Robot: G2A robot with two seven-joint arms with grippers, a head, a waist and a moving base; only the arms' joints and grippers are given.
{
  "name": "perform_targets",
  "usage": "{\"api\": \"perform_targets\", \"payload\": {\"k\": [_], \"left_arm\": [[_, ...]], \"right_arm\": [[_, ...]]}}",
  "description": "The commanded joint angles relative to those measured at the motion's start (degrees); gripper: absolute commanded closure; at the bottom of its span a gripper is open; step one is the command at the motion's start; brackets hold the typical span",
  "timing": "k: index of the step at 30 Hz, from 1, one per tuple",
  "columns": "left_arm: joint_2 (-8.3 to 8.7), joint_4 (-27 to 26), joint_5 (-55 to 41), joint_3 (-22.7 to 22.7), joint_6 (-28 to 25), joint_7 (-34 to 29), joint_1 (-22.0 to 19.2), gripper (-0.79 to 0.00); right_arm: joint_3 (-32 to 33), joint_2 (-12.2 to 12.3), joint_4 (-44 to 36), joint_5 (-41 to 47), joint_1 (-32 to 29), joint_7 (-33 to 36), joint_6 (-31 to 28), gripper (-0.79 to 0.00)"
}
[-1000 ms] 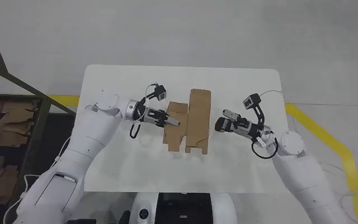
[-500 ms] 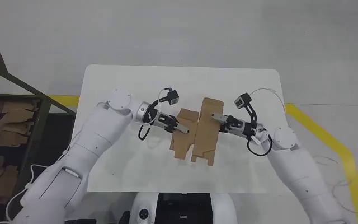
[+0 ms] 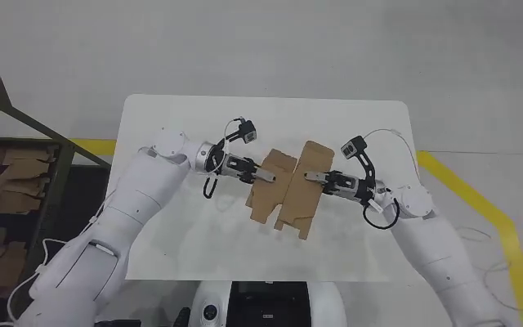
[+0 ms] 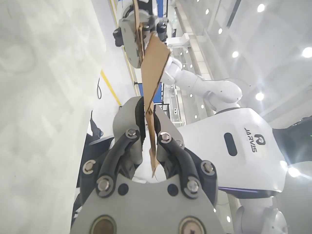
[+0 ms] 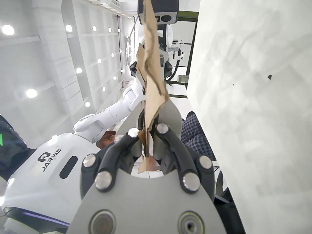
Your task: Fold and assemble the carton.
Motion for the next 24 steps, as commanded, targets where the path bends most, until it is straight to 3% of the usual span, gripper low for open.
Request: {"api": "perform_targets", "payload": {"k": [1, 9, 18, 24], "left_arm": [[0.24, -0.1, -1.8, -1.7, -1.2, 1.2, 0.4, -0.785], [1.18, -2.5, -6.0, -6.7, -3.0, 5.7, 4.9, -0.785], [1.35, -5.2, -7.5, -8.1, -0.1, 8.8, 8.4, -0.785], [1.29, -5.7, -5.8, -7.9, 1.7, 10.1, 9.0, -0.785]], "right_arm": [[0.7, 0.0, -0.3, 0.8, -0.5, -1.3, -0.1, 0.0], [4.9, 0.3, -5.5, -0.9, -6.8, -15.4, -1.9, 0.0], [5.8, 0.4, -17.4, -16.9, -16.1, -35.7, 2.4, 0.0], [3.4, -0.6, -22.1, -21.9, -19.4, -47.9, 3.5, 0.0]]}}
